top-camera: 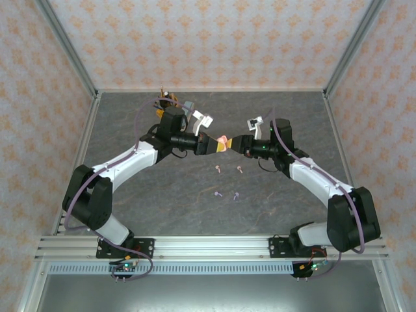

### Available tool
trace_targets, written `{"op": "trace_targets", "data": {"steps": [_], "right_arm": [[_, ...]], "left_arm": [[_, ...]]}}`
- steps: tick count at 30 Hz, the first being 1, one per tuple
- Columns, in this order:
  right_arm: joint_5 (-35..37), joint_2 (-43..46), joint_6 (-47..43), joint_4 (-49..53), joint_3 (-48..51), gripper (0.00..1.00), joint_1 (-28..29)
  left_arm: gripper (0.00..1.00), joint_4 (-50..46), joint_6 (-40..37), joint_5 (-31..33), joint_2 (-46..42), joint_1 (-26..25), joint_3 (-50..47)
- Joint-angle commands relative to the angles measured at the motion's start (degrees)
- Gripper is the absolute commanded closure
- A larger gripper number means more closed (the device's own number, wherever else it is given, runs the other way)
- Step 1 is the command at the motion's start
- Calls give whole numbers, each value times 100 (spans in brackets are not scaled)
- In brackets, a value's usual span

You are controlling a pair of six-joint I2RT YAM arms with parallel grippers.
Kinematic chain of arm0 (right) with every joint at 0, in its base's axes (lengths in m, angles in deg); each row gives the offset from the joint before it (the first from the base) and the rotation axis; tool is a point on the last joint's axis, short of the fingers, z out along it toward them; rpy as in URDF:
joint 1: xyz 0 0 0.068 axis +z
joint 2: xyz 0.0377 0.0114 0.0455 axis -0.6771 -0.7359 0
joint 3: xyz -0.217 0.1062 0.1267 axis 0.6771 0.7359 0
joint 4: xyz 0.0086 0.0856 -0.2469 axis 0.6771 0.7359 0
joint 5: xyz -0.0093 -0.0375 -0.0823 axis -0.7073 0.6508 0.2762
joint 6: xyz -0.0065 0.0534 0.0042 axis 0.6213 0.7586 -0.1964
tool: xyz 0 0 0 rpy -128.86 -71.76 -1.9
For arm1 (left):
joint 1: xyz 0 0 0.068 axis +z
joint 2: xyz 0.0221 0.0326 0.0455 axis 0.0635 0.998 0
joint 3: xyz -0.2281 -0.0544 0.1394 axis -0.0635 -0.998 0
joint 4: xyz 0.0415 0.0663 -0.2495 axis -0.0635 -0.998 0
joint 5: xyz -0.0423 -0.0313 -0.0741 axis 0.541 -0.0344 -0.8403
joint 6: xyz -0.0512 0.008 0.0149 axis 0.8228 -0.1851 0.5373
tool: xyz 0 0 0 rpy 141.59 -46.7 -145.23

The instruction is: Insert the wireless bluetooth earbuds into the charging case

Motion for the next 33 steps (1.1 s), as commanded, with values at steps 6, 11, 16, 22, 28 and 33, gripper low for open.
{"op": "trace_targets", "data": {"steps": [6, 11, 16, 22, 28, 33], "right_arm": [[-191, -149, -139, -92, -232, 65, -45], [-195, -202, -140, -107, -241, 70, -48], [-210, -240, -116, -145, -245, 74, -41], [-180, -255, -115, -139, -287, 81, -42], [-142, -255, -92, -121, -298, 89, -45], [-5, -212, -113, -31, -300, 99, -43]], "left_arm": [[100, -23, -149, -164, 141, -127, 235], [100, 2, -133, -164, 183, -142, 259], [100, 21, -122, -159, 228, -162, 279], [100, 38, -105, -129, 282, -171, 279], [100, 96, -56, -46, 308, -176, 274], [91, 118, -19, 42, 344, -171, 261]]}}
